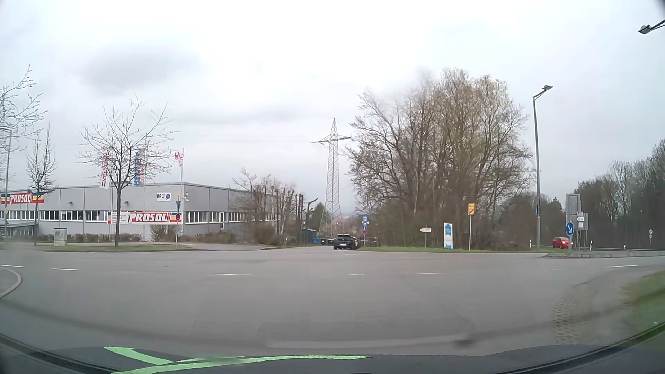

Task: Follow the waypoints while adhering to traffic rules and regulations

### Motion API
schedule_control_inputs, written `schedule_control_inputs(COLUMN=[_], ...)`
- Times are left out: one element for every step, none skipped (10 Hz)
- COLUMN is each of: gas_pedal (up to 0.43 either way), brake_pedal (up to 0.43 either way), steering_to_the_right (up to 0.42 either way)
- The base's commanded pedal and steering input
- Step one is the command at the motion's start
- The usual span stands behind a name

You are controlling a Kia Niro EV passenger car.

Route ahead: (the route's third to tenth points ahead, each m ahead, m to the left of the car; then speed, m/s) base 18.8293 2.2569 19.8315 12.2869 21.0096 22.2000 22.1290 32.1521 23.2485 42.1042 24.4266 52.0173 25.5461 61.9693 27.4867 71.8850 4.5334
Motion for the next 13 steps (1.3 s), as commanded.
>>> schedule_control_inputs(gas_pedal=[0.000, 0.000, 0.000, 0.000, 0.000, 0.000, 0.000, 0.000, 0.000, 0.000, 0.000, 0.000, 0.000], brake_pedal=[0.232, 0.226, 0.226, 0.244, 0.256, 0.262, 0.262, 0.256, 0.250, 0.244, 0.244, 0.238, 0.238], steering_to_the_right=[0.011, 0.011, 0.011, 0.011, 0.008, 0.003, -0.004, -0.007, -0.008, -0.007, -0.007, -0.008, -0.008])
